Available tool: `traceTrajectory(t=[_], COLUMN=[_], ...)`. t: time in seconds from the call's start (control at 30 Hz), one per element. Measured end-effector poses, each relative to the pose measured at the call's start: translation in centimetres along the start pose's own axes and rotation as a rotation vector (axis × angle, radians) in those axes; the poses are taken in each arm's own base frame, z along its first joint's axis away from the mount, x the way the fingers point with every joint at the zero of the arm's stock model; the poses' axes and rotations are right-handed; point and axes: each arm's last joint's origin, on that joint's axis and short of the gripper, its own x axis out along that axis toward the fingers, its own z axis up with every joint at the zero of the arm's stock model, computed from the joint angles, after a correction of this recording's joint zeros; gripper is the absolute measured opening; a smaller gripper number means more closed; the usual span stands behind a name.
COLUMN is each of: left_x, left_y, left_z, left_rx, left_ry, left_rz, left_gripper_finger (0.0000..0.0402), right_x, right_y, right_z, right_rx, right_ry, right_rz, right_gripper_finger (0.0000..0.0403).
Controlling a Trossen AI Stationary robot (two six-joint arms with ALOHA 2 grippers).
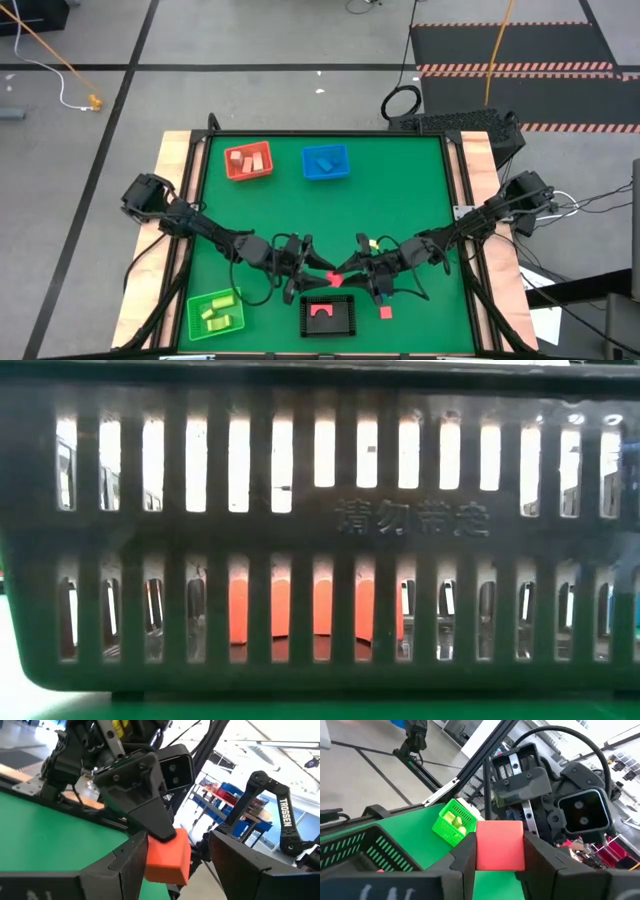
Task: Sort & place blocks by color
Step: Put the top red block into the black bin
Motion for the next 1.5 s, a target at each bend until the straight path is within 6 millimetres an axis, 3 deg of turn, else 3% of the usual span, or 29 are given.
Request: traceTrajectory(t=[0.23, 0.67, 0.97, 1.17, 1.27, 1.37, 1.5], left_x=[0.0, 0.2, 2.4, 2.5, 2.6, 2.6, 2.5], left_y=[0.1, 0.3, 0.5, 0.4, 0.4, 0.5, 0.4], left_z=[-0.5, 0.1, 0.1, 0.2, 0.2, 0.1, -0.2], left_rx=[-0.021, -0.01, -0.003, -0.026, -0.045, -0.024, -0.003], left_ry=[0.046, 0.014, -0.008, -0.006, -0.001, 0.011, 0.033], left_rz=[0.015, 0.012, 0.001, -0.011, -0.02, -0.008, 0.002], left_gripper_finger=[0.0214, 0.0214, 0.0211, 0.0138, 0.0139, 0.0139, 0.0139], right_x=[0.0, 0.0, 0.0, 0.0, 0.1, 0.1, 0.0], right_y=[-0.3, -0.5, -0.4, -0.3, -0.3, -0.2, 0.0], right_z=[0.6, 0.5, 0.4, 0.3, 0.3, 0.3, 0.1], right_rx=[-0.024, -0.018, -0.022, -0.02, 0.008, 0.12, 0.446], right_ry=[-0.091, -0.088, -0.08, -0.069, -0.066, -0.055, -0.013], right_rz=[0.009, 0.006, 0.015, 0.024, 0.027, 0.035, 0.06], right_gripper_finger=[0.011, 0.011, 0.011, 0.011, 0.0111, 0.0161, 0.0252])
